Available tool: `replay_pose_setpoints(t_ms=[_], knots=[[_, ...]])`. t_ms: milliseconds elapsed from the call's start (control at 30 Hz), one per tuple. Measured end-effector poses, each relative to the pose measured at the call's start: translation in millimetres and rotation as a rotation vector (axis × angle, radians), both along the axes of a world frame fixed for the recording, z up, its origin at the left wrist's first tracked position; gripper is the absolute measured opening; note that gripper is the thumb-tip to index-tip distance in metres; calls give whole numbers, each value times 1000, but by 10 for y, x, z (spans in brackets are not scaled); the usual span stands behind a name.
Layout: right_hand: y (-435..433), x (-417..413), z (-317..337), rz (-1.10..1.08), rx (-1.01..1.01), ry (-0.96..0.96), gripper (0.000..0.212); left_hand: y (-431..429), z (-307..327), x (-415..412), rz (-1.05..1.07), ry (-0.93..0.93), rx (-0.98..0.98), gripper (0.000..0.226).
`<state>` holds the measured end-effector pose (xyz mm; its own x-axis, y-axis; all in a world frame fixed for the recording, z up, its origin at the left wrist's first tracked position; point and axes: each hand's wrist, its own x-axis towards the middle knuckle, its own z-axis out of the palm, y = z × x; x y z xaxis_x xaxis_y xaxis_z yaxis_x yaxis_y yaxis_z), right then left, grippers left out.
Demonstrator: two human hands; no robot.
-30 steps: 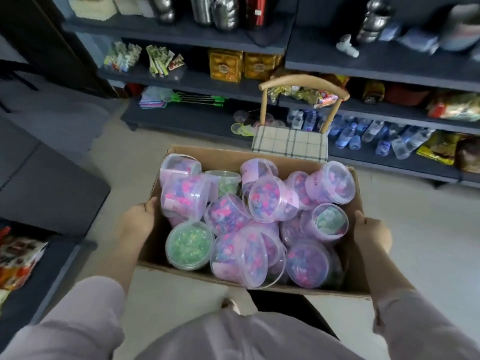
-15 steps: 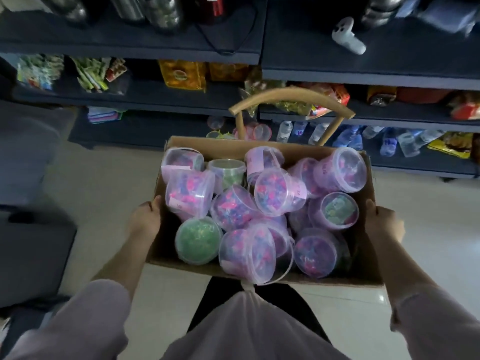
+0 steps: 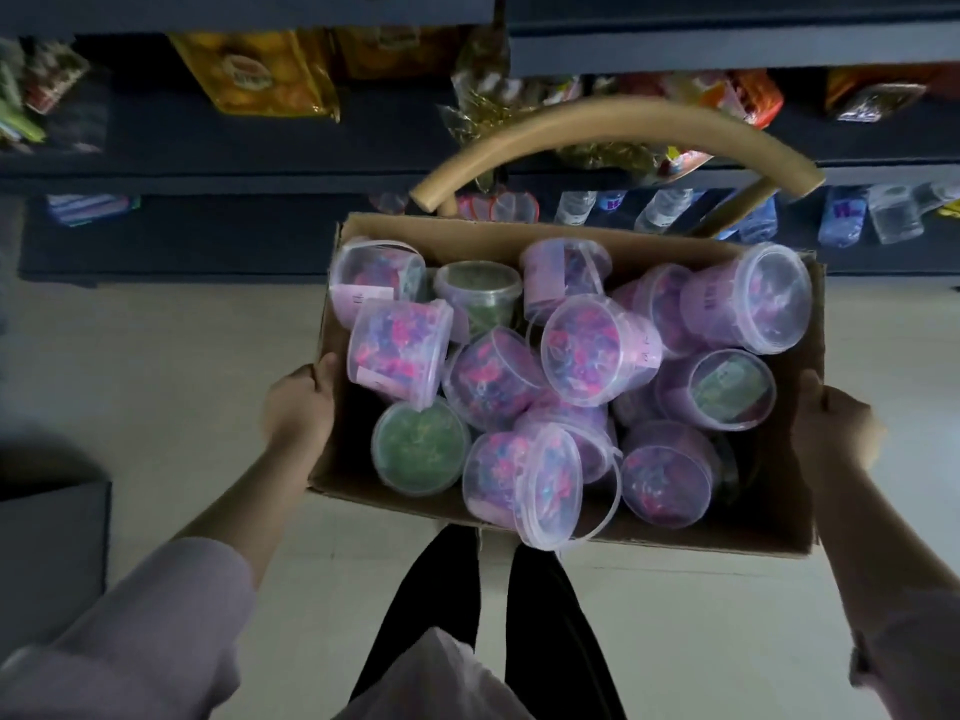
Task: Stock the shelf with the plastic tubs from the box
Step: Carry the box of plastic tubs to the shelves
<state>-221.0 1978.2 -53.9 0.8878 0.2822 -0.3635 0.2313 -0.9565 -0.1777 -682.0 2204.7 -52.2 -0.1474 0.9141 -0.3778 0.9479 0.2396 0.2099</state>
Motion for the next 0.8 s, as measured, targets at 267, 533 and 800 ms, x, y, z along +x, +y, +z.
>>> replay_pose_setpoints(t_ms=[267, 533, 800], knots=[[94, -5, -34, -10, 61, 1, 59, -34, -38, 23, 21, -23, -21, 58], [179, -50, 68, -47, 127, 137, 62, -125, -6, 71, 214, -143, -100, 60], [471, -359, 243, 193, 386, 119, 65, -360, 440, 430, 281, -760, 102, 51]])
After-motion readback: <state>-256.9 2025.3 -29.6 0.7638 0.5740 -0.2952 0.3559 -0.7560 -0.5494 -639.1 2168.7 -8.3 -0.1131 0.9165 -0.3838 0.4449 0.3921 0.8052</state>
